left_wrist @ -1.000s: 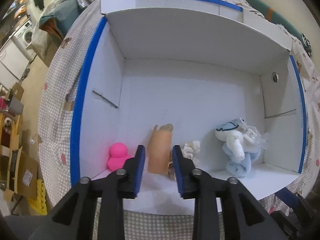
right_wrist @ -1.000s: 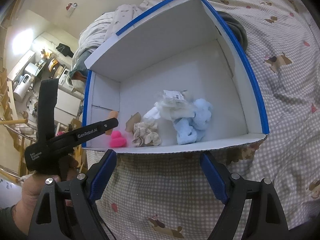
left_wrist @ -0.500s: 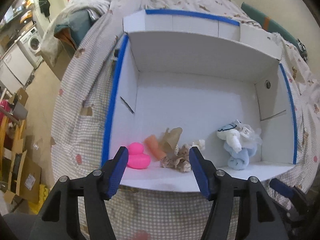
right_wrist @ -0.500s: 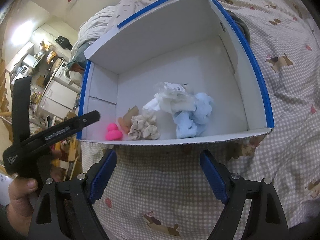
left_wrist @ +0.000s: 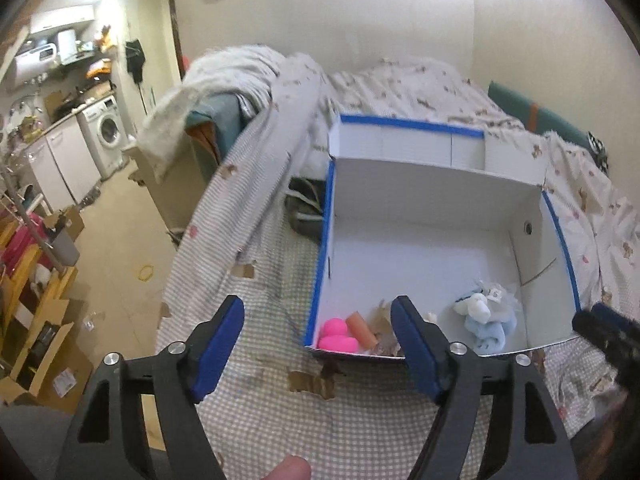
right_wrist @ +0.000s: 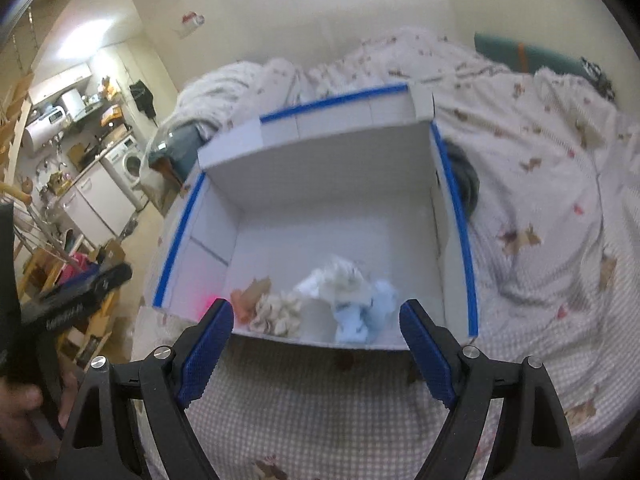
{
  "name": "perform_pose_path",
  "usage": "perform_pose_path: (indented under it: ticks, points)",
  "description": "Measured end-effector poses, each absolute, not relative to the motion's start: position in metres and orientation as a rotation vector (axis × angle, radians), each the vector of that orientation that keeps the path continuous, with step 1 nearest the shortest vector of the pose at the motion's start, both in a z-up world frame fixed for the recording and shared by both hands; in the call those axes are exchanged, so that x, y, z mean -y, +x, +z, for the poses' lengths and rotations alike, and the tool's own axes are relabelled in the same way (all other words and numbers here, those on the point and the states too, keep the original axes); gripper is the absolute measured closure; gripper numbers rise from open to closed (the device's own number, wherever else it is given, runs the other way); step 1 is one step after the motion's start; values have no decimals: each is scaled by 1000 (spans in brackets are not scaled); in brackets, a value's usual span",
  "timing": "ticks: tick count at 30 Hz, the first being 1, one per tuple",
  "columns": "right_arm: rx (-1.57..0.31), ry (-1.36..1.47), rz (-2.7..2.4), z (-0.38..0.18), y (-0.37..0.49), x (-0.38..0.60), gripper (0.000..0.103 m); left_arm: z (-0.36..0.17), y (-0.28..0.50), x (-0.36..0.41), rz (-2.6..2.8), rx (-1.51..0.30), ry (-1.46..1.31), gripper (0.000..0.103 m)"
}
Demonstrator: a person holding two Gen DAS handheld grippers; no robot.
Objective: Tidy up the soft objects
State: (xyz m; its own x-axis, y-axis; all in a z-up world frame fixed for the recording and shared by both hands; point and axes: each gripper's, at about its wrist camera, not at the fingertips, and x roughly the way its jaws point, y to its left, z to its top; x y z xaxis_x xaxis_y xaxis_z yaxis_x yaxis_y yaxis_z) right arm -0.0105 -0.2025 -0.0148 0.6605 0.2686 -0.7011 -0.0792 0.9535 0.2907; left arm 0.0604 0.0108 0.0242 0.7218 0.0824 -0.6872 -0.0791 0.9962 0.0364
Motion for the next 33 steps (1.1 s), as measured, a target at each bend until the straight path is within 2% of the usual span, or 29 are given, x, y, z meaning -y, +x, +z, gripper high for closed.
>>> perform_pose_path:
  ticks: [2, 4, 9, 10, 11, 18, 22, 26, 33]
  points:
    - [-796, 241, 195, -6, -11, 203, 13, 27, 49, -16, 96, -730, -23, 18]
    - [-770, 240, 184, 1, -10, 202, 13, 27, 40, -19, 87, -713, -40, 13]
    - [-753, 232, 205, 4, -16, 199, 12, 16, 41, -16, 64, -725, -19, 8]
    - [-756, 228, 219, 3, -18, 197, 11, 14, 41, -17, 78, -722, -22, 5]
    - [-759, 221, 229, 1, -20, 193, 0, 13, 41, -18, 104, -716, -24, 0]
    - [-688, 177, 160, -6, -21, 183, 0, -3, 59, -26, 127, -766, -60, 0]
    - [-685, 171, 143, -10, -13, 183, 0, 0, 52, -21, 131, -655, 3, 0]
    - [-698, 186, 127, -15, -7, 185, 0, -2, 58, -27, 67, -717, -90, 0]
    - [-700, 160, 139, -16, -7, 177, 0, -7, 59, -21, 69, -744, -57, 0]
